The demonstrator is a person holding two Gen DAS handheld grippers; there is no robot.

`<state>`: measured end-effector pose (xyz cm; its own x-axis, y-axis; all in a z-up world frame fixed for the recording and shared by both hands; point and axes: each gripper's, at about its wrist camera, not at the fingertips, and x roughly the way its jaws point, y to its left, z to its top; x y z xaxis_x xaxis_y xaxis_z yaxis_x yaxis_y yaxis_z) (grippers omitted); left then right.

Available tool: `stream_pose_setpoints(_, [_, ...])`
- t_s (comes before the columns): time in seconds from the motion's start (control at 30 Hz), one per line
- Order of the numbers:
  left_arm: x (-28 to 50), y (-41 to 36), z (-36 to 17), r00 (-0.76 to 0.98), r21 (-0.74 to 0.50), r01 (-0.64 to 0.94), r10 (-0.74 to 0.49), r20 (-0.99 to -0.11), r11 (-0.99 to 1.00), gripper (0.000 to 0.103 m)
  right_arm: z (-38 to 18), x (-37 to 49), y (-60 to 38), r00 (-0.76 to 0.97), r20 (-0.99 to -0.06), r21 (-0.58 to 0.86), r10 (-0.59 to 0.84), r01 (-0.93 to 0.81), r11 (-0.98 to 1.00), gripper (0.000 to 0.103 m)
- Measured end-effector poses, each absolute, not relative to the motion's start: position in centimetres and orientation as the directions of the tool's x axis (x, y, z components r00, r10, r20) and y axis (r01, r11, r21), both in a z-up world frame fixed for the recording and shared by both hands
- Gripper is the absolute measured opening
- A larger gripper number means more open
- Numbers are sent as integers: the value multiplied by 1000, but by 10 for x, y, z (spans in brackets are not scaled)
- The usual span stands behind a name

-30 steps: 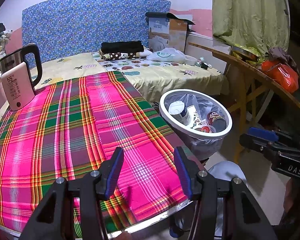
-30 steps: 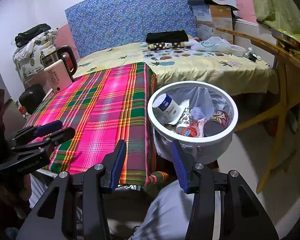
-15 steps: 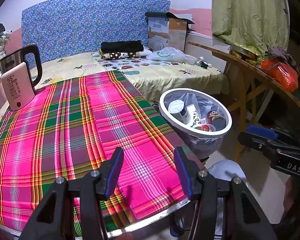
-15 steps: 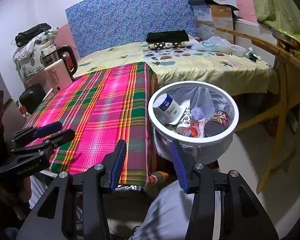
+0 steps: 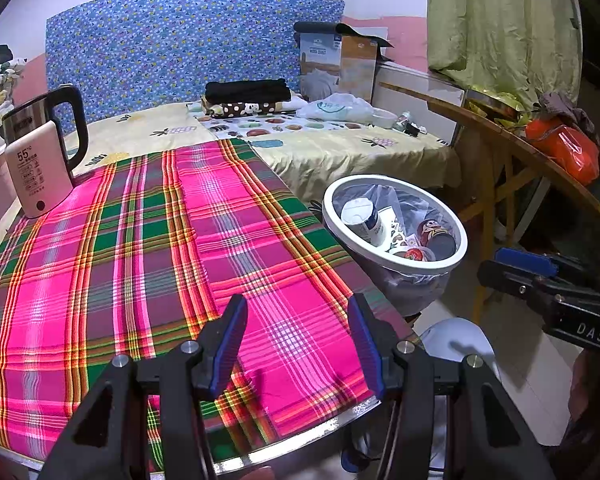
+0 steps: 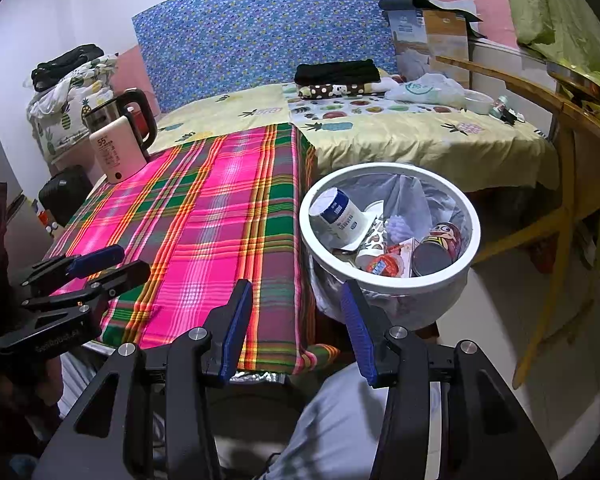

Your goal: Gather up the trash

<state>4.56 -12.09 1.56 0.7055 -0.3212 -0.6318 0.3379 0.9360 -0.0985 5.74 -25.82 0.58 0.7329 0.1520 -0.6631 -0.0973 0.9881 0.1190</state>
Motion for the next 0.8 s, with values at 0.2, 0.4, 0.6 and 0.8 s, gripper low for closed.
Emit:
stream_pose_setpoints(0.2, [47, -116, 15, 705, -97, 333, -316, -635, 938, 54, 6, 57, -258, 733, -663, 119, 152, -97, 988, 47])
stream_pose_setpoints(0.4, [47, -115, 15, 702, -97, 332, -314, -639, 938, 54, 6, 58, -258, 732, -664, 119, 152, -97, 988, 47])
stream_pose_setpoints(0.6, [47, -115, 13, 700, -90, 328, -306, -645, 940, 54, 4, 59, -256, 730, -667, 118, 151, -96, 988, 47])
stream_pose_setpoints(0.8, [47, -115, 12, 697, -96, 325, -307, -648, 941, 54, 4, 60, -256, 729, -667, 118, 152, -97, 988, 47])
